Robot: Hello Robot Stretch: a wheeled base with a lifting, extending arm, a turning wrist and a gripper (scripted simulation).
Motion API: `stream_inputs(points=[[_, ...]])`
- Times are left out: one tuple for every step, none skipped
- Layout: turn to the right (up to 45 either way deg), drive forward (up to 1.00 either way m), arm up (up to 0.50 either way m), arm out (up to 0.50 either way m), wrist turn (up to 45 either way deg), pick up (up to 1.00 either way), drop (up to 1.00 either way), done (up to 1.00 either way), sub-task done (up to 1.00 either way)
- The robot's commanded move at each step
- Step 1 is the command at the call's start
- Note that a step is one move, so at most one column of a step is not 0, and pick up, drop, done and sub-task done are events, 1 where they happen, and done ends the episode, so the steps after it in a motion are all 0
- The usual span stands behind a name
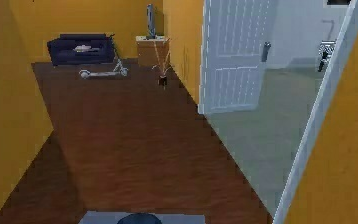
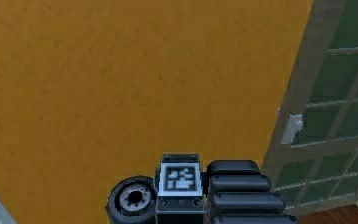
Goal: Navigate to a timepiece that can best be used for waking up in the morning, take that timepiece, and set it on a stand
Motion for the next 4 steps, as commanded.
stream_inputs(points=[[0.0,1.0,0.0,0.0,0.0,0.0,0.0,0.0,0.0],[-9.0,0.0,0.0,0.0,0.0,0.0,0.0,0.0,0.0],[0.0,0.05,0.0,0.0,0.0,0.0,0.0,0.0,0.0],[45.0,0.0,0.0,0.0,0.0,0.0,0.0,0.0,0.0]])
